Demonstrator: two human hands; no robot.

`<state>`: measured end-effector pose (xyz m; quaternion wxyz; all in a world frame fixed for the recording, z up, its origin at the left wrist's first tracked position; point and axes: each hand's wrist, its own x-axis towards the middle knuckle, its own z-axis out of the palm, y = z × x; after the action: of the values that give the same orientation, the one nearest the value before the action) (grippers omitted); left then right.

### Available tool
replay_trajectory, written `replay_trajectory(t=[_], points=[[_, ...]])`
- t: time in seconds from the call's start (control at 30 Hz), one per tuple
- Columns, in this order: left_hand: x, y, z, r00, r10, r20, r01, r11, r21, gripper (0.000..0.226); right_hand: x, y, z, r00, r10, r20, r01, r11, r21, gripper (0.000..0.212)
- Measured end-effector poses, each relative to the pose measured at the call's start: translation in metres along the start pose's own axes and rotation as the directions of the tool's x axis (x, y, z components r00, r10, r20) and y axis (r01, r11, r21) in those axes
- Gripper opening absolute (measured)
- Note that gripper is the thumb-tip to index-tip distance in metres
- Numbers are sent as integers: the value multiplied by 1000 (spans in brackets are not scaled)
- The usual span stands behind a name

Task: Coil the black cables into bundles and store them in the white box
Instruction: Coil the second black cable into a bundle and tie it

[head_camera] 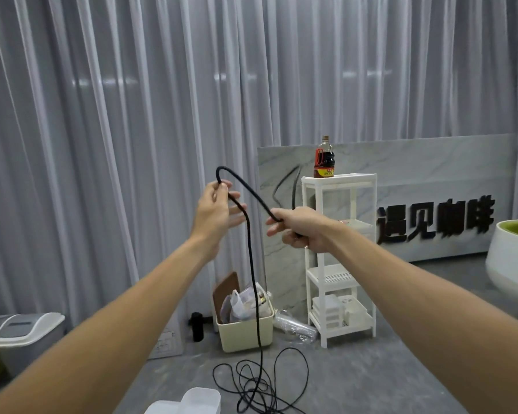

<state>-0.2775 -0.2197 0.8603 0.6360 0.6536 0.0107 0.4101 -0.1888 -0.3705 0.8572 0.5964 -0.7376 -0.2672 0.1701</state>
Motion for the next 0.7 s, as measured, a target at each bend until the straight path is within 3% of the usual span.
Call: replay_trajectory(t=[0.17,0.37,0.5,0.63,0.7], points=[[12,29,10,996,49,78,-46,998,-31,20,-8,4,17,966,47,254,-60,997,44,35],[6,34,10,991,39,128,-33,998,-50,19,-3,3,32,998,-44,-52,45,999,24,23],[2,26,-8,987,-2,160,19,994,-104,27,-7,0,27,995,-86,-55,93,986,136,18],[1,5,-30,961,-217,171,186,966,180,32,-9,-1,20,996,-88,-34,94,962,257,30],[-5,-5,-40,865,-433,254,297,849,438,26,-9,-1,16,997,-58,-49,70,951,300,40]])
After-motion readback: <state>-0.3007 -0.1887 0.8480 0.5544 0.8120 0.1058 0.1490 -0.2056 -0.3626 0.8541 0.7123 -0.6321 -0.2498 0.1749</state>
